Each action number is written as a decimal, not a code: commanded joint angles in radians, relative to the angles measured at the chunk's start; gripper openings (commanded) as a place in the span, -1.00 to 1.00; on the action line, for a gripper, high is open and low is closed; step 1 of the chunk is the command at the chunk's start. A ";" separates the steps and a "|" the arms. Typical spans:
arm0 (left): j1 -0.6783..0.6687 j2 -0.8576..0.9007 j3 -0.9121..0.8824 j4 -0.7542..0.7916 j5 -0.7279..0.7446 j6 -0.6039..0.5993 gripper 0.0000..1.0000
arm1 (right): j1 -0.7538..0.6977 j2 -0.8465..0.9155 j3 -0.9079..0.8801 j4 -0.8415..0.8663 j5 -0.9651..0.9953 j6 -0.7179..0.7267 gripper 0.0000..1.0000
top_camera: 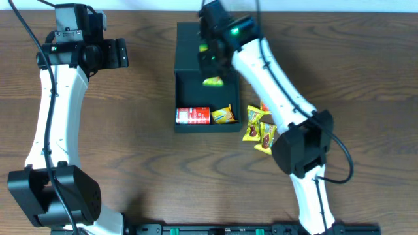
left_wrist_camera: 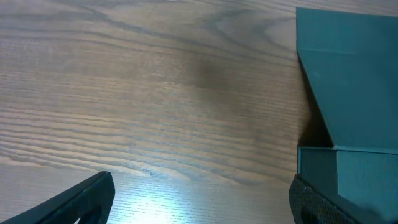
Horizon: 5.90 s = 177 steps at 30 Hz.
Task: Pack container
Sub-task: 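Carry the Pandan wrapper into the box with right gripper, then release the Pandan wrapper and raise right gripper out, then grasp the yellow Julie's Peanut Butter wrapper with right gripper, then carry the Julie's wrapper into the box's back-left area, then press the Julie's wrapper down among the packed items with right gripper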
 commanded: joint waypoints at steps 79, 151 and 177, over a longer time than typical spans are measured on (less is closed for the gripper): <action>0.003 0.010 0.008 0.000 -0.003 0.019 0.95 | -0.288 0.008 -0.389 0.039 0.235 0.125 -0.97; 0.003 0.010 0.008 -0.023 -0.004 0.008 0.90 | 0.060 0.091 -0.242 0.114 -0.011 0.217 -0.31; 0.003 0.010 0.008 -0.031 -0.004 0.008 0.91 | 0.042 0.075 -0.183 0.107 -0.021 0.212 -0.58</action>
